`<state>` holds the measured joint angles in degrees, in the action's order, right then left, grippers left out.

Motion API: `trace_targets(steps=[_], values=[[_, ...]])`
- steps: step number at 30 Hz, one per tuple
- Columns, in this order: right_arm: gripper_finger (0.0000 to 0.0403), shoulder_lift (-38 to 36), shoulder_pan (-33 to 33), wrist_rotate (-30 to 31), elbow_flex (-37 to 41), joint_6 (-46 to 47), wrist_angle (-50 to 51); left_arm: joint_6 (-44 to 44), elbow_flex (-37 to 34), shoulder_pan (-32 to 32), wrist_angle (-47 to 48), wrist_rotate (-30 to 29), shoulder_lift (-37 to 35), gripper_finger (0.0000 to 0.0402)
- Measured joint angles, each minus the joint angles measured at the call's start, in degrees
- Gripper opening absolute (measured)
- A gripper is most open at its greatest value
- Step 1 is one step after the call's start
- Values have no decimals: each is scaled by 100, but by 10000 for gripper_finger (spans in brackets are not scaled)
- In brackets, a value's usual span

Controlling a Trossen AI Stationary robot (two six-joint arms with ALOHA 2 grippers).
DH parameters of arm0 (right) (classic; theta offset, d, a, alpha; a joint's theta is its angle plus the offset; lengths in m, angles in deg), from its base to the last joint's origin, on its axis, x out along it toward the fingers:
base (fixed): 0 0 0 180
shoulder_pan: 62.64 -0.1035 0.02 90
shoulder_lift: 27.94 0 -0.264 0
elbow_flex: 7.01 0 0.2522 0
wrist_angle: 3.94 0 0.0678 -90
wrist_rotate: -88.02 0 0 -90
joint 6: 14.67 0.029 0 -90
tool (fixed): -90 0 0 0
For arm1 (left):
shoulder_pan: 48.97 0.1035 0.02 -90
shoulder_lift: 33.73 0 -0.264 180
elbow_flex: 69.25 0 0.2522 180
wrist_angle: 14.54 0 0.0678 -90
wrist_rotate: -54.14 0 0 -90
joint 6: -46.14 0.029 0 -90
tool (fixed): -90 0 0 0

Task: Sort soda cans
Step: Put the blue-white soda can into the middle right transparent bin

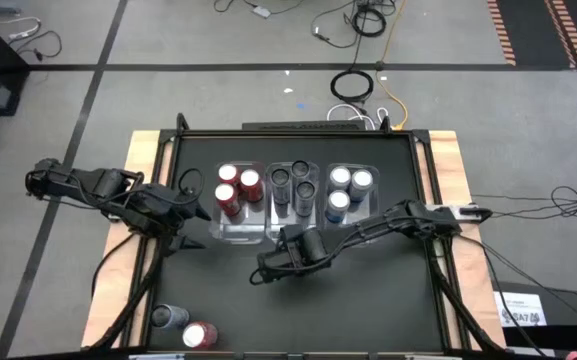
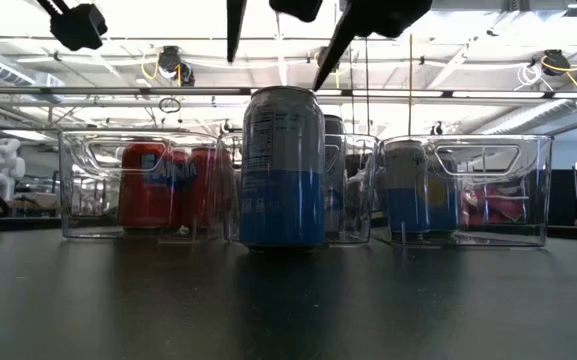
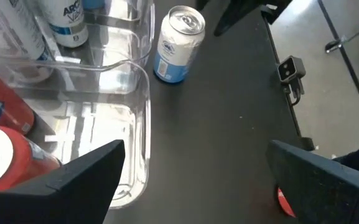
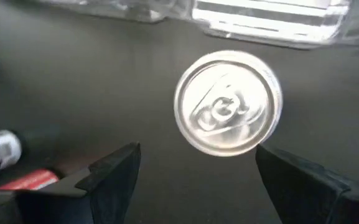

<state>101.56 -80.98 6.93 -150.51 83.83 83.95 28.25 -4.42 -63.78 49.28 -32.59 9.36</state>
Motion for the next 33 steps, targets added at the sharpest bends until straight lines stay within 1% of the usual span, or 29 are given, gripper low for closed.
trace_targets(steps=[4, 8, 12, 16, 23, 27, 30, 33], values=[[311, 80, 133, -39, 1, 123, 60, 219, 0, 0, 0, 4, 0, 400], [311, 75, 205, -37, 2, 172, 45, 231, 0, 0, 0, 4, 0, 400], [311, 20, 204, -180, -1, 283, -33, 239, 0, 0, -2, 2, 0, 400], [311, -40, 151, -177, -13, 267, -18, 524, 0, 0, -2, 0, 0, 400], [311, -55, 48, -100, -13, -260, -10, 819, 0, 0, -4, -31, 0, 400], [311, -55, -8, 20, -13, -347, 37, 809, 0, 8, -4, -65, 0, 400], [311, -58, -23, 116, -13, -614, 40, 793, 0, 9, -4, -189, 0, 400], [313, -58, -35, 121, -13, -667, 93, 790, 0, 9, -4, -239, 0, 400]])
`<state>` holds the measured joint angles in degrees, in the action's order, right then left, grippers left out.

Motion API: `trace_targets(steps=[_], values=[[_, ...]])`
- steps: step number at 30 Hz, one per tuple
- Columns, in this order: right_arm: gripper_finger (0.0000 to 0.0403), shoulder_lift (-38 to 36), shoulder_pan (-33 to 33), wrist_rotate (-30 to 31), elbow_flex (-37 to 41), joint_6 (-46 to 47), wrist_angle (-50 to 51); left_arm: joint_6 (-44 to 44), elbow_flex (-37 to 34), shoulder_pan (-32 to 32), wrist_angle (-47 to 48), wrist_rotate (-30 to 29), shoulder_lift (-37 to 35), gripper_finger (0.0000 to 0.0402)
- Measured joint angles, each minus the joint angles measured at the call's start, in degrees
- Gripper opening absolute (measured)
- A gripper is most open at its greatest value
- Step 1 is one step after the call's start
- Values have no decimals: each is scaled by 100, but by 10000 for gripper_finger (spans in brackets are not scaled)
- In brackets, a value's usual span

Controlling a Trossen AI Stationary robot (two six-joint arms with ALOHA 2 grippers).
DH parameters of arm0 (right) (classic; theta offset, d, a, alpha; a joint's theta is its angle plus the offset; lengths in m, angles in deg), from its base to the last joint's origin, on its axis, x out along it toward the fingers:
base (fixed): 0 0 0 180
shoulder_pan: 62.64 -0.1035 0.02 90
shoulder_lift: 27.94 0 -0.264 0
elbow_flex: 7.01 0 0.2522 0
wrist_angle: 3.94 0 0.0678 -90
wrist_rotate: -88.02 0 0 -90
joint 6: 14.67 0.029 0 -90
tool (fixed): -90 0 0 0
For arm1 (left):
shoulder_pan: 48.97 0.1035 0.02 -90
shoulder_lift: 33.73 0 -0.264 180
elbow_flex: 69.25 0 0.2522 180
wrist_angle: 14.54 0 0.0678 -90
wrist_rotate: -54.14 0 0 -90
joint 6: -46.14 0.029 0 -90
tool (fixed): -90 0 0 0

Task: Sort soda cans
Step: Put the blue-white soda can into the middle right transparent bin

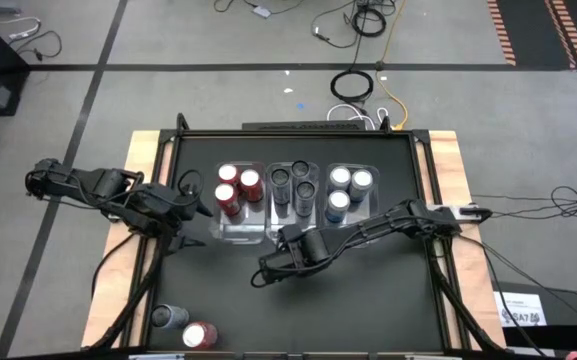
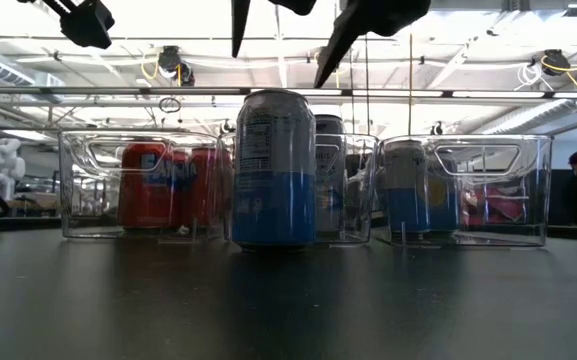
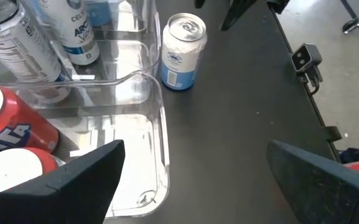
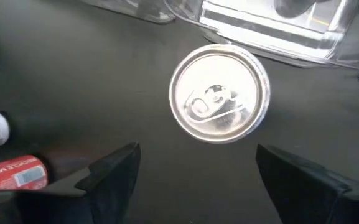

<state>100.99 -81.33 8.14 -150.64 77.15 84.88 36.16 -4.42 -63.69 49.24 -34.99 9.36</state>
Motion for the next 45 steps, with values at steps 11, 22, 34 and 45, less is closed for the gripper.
trace_targets(steps=[11, 22, 34, 45], values=[[376, -79, -146, 72, 0, 287, 482, -15, 2, 0, -2, -3, 2, 400], [387, -79, -152, 352, 0, 855, 385, -21, 2, 0, -2, -5, 0, 400], [387, 115, 67, 343, -2, 707, -25, -13, 2, 2, 2, -12, 2, 400], [387, 223, 286, 303, -4, 402, -36, 42, 2, 0, 2, -32, 2, 400]])
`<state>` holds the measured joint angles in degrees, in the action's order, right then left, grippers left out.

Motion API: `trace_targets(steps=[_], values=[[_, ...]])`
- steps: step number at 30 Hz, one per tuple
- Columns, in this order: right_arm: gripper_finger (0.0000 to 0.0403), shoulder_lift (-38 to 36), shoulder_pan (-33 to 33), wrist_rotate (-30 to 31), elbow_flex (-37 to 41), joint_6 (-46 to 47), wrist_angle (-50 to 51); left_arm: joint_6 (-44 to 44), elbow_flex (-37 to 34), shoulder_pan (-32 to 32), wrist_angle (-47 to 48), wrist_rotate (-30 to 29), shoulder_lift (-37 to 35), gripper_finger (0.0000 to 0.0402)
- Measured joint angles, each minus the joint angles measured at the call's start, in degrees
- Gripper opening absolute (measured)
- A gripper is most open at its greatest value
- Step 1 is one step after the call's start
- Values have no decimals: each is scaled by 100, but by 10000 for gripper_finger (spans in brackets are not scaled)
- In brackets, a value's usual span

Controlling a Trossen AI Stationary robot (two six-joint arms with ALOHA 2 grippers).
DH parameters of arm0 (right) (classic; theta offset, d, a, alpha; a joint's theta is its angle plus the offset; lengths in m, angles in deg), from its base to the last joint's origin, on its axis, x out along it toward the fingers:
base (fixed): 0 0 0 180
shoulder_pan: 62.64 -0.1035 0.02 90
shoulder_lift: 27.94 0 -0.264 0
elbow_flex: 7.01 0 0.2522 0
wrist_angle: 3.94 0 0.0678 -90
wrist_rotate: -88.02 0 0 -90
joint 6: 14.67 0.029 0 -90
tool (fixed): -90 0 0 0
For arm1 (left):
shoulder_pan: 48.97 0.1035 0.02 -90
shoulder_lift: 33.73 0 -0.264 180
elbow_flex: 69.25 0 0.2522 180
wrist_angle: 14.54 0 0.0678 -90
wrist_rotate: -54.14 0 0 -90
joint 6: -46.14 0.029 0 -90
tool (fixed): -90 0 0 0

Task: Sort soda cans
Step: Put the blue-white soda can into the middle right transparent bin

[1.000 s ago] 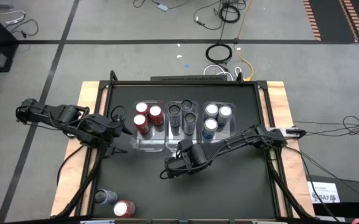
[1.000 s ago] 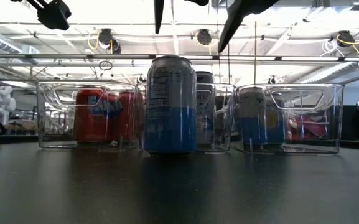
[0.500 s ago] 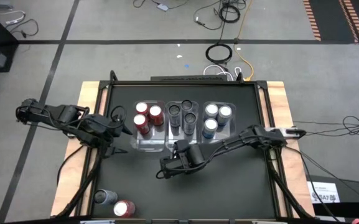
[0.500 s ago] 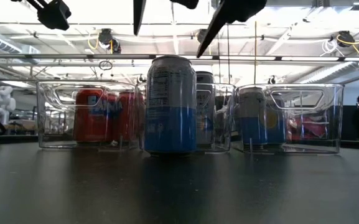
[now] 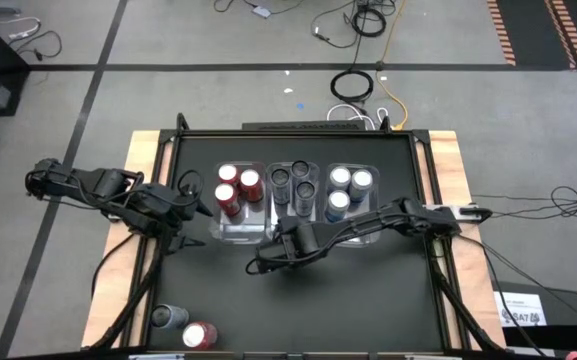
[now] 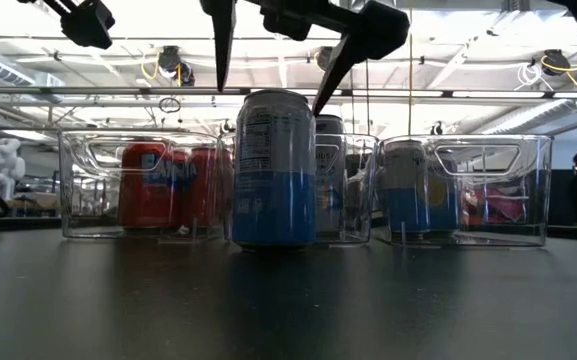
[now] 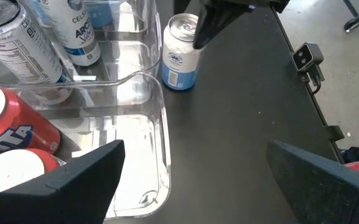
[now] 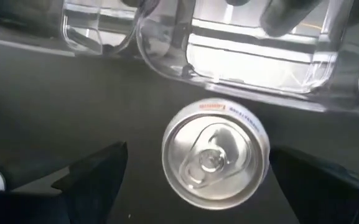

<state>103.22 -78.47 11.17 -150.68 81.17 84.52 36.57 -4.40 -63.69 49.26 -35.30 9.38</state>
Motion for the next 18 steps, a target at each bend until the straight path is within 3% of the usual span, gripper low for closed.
trace_targets(steps=[10, 18], values=[[387, 346, 111, -702, 2, -48, 243, 151, 0, 1, 0, -71, 0, 400], [387, 421, 115, -407, 4, 38, 22, 151, 0, 0, 0, -105, -2, 400]])
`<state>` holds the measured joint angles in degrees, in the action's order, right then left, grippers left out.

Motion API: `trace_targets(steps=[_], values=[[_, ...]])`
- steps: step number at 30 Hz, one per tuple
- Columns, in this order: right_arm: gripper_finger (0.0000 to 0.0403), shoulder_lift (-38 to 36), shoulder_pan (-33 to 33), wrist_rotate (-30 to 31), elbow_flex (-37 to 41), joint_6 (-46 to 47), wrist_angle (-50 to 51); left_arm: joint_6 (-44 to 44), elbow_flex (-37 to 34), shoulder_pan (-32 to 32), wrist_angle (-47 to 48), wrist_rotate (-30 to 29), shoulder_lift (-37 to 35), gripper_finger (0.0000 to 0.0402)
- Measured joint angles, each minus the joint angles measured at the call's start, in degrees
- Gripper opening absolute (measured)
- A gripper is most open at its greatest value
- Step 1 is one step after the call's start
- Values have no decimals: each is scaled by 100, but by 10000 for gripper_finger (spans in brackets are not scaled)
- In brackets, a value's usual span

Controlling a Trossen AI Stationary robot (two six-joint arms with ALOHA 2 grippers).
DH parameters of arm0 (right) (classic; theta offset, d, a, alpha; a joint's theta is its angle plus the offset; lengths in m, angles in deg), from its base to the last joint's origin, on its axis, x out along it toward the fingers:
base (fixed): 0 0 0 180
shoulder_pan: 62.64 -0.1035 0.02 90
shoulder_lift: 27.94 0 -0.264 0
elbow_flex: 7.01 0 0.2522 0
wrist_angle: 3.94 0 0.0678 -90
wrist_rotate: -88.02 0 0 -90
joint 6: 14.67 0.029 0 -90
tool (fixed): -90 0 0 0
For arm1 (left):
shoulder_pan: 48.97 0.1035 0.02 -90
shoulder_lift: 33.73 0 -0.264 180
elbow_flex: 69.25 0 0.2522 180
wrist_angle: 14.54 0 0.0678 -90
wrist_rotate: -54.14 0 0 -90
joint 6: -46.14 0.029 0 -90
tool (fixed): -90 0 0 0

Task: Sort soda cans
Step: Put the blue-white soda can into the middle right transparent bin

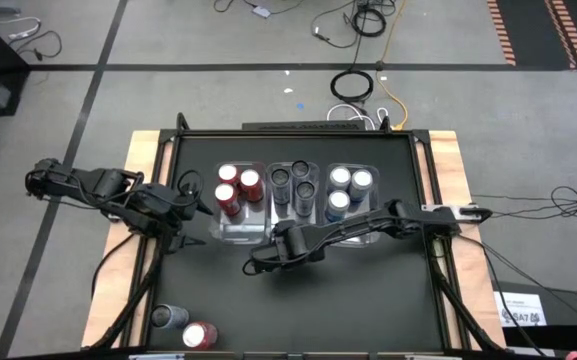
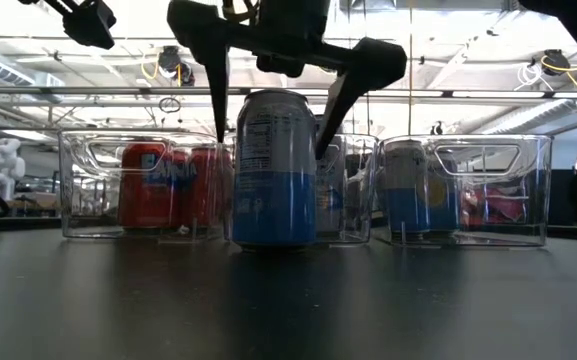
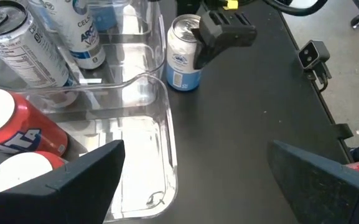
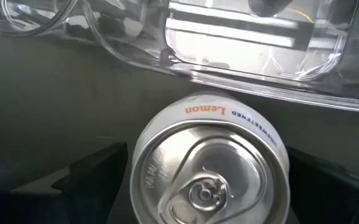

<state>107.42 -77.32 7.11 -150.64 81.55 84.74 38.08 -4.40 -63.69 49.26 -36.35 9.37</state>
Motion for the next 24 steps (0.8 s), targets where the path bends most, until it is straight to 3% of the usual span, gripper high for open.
trace_targets(steps=[7, 15, 24], values=[[369, 1, -2, -13, 0, 48, 19, -2, 0, 0, 0, 0, 2, 400], [287, 1, -2, -22, 0, 54, 36, -3, 0, 1, 0, 0, 2, 400], [308, -16, -20, -24, 0, 20, 38, -4, 0, 0, 0, 0, 2, 400]])
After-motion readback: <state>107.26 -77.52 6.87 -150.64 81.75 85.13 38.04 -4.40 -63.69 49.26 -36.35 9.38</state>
